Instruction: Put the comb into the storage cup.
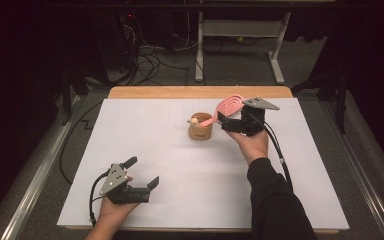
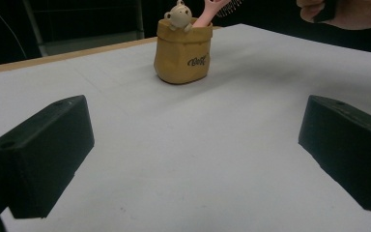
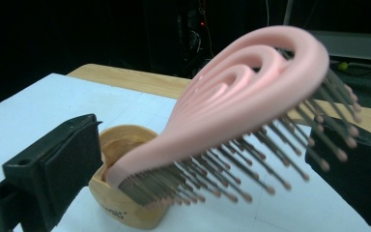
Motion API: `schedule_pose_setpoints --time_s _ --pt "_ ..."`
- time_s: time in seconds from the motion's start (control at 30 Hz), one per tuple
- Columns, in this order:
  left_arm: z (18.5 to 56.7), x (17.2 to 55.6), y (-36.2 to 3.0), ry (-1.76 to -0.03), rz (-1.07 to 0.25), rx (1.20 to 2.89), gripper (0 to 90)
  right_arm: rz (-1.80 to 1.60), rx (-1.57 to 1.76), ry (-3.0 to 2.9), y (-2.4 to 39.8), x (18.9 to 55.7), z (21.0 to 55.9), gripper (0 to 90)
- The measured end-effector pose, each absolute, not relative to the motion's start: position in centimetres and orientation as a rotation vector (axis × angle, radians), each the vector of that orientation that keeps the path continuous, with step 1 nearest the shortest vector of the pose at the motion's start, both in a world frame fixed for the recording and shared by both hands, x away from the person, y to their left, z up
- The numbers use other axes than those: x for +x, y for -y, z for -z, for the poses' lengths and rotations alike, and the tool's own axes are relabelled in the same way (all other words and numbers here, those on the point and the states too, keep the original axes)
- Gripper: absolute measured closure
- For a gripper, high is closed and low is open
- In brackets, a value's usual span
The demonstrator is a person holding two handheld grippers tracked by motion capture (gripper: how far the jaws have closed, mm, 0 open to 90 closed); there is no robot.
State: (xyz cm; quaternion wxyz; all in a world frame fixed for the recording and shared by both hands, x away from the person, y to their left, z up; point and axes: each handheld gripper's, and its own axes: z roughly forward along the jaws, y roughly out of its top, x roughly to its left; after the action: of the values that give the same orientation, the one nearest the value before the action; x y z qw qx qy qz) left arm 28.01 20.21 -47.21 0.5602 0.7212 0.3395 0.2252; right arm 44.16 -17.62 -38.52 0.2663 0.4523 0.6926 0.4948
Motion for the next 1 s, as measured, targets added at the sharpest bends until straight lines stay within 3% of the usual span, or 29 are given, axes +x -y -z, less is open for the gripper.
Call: schedule_pose_setpoints --time_s 1.0 --pt "47.1 28.1 -20.4 -0.808 -0.533 1.704 0.0 -1.326 1.142 -1.962 19.5 38.7 43.7 0.2"
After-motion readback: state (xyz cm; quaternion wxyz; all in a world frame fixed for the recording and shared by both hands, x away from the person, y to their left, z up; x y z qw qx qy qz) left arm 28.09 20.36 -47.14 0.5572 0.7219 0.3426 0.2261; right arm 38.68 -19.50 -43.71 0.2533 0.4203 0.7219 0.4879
